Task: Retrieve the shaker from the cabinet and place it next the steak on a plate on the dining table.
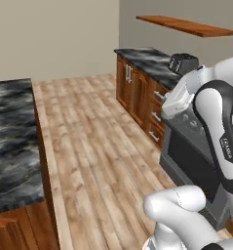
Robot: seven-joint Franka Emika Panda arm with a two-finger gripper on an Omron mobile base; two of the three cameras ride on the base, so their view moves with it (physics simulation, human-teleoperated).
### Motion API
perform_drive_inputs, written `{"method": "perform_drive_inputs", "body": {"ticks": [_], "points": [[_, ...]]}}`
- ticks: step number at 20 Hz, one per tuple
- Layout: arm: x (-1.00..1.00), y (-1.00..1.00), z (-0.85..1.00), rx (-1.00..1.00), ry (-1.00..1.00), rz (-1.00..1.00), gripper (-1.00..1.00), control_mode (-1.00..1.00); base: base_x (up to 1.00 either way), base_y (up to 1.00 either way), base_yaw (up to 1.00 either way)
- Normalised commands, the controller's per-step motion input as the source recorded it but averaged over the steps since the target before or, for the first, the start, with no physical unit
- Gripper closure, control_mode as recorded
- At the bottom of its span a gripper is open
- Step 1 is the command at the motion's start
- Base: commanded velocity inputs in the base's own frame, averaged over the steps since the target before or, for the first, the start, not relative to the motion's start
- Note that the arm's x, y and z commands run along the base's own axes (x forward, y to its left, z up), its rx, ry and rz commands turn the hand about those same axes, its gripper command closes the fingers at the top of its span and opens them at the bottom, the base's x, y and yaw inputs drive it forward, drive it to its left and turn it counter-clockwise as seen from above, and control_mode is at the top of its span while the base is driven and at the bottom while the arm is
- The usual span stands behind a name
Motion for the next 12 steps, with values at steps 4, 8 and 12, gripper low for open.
{"method": "perform_drive_inputs", "body": {"ticks": [4, 8, 12], "points": [[0.00, 0.00, 0.00, 0.00, 0.00, 0.00, 1.00, 1.00, 1.00, 0.00, 0.32], [0.00, 0.00, 0.00, 0.00, 0.00, 0.00, 1.00, 1.00, 1.00, -0.03, 0.33], [0.00, 0.00, 0.00, 0.00, 0.00, 0.00, 1.00, 1.00, 1.00, -0.15, 0.37]]}}
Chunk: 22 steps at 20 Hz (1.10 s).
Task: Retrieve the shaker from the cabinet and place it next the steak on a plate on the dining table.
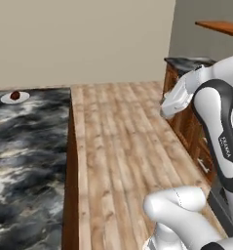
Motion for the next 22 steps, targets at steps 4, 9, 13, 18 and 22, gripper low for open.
{"method": "perform_drive_inputs", "body": {"ticks": [4, 9, 13, 18, 22], "points": [[0.00, 0.00, 0.00, 0.00, 0.00, 0.00, 1.00, 1.00, 1.00, -0.28, 0.40], [0.00, 0.00, 0.00, 0.00, 0.00, 0.00, 1.00, 1.00, 1.00, -0.45, 0.42], [0.00, 0.00, 0.00, 0.00, 0.00, 0.00, 1.00, 1.00, 1.00, -0.51, 0.42], [0.00, 0.00, 0.00, 0.00, 0.00, 0.00, 1.00, 1.00, 1.00, -0.52, 0.42], [0.00, 0.00, 0.00, 0.00, 0.00, 0.00, 1.00, 1.00, 1.00, -0.49, 0.42]]}}
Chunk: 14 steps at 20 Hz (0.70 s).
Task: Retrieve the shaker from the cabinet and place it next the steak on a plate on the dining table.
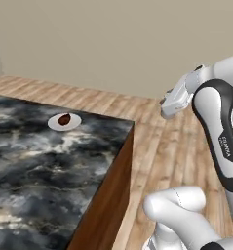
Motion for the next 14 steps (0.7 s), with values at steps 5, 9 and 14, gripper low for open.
{"method": "perform_drive_inputs", "body": {"ticks": [5, 9, 14], "points": [[0.00, 0.00, 0.00, 0.00, 0.00, 0.00, 1.00, 1.00, 0.97, -0.46, 0.43], [0.00, 0.00, 0.00, 0.00, 0.00, 0.00, 1.00, 1.00, 0.88, -0.27, 0.45], [0.00, 0.00, 0.00, 0.00, 0.00, 0.00, 1.00, 1.00, 0.80, -0.07, 0.48]]}}
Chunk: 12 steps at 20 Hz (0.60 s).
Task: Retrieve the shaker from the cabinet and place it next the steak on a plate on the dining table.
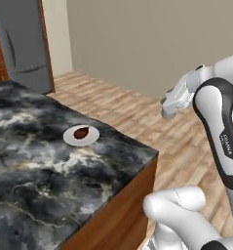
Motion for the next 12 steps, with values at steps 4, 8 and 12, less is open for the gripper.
{"method": "perform_drive_inputs", "body": {"ticks": [4, 8, 12], "points": [[0.00, 0.00, 0.00, 0.00, 0.00, 0.00, 1.00, 1.00, 0.71, 0.00, 0.51], [0.00, 0.00, 0.00, 0.00, 0.00, 0.00, 1.00, 1.00, 0.82, -0.13, 0.50], [0.00, 0.00, 0.00, 0.00, 0.00, 0.00, 1.00, 1.00, 0.98, -0.15, 0.46]]}}
